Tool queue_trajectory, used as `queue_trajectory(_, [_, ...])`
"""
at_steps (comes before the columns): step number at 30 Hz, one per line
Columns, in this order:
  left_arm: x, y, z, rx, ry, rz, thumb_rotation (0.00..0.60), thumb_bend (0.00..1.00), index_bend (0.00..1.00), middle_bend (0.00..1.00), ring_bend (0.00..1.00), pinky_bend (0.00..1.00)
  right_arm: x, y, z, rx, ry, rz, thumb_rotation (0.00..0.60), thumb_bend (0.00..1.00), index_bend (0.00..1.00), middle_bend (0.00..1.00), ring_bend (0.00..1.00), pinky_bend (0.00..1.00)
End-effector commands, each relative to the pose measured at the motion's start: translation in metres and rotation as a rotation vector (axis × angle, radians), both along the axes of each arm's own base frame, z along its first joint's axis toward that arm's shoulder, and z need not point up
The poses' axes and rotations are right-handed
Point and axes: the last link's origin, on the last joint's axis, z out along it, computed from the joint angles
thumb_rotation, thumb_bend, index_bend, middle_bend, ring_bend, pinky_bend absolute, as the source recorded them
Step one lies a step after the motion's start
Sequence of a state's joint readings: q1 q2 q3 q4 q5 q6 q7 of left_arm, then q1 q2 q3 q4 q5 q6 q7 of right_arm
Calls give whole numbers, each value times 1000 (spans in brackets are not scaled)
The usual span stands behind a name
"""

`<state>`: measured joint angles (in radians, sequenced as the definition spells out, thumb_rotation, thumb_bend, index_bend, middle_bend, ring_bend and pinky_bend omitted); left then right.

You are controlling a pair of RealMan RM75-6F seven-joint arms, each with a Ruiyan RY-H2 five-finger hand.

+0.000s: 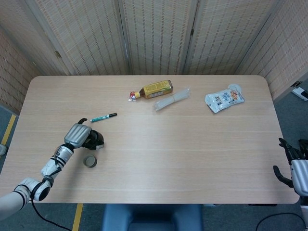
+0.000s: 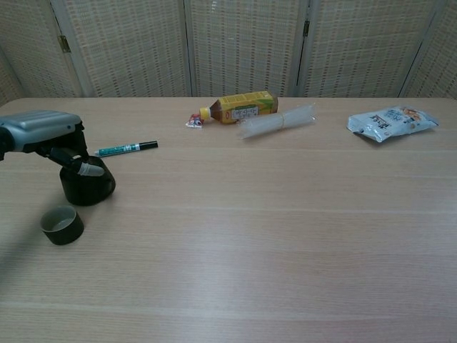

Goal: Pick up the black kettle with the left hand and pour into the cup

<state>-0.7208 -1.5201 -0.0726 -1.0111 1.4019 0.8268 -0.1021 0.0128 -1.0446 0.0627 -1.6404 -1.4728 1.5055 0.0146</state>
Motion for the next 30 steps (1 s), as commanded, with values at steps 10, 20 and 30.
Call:
queue_trajectory(10, [1,1,2,22,-2,22,258,438,1000,1000,914,353,2,-1,-2,6,-4,10,600,390,63,254,281,70])
queue_trajectory(20, [-2,1,2,23,13,28,257,467,1000,1000,919,402,2,0,-1,5,-6,12,600,390,63,254,281,181])
queue_trajectory(30, [-2,-1,2,36,18,15,440,549,1000,1000,924,473,2,0,-2,2,-6,17,600,391,63,254,280,190])
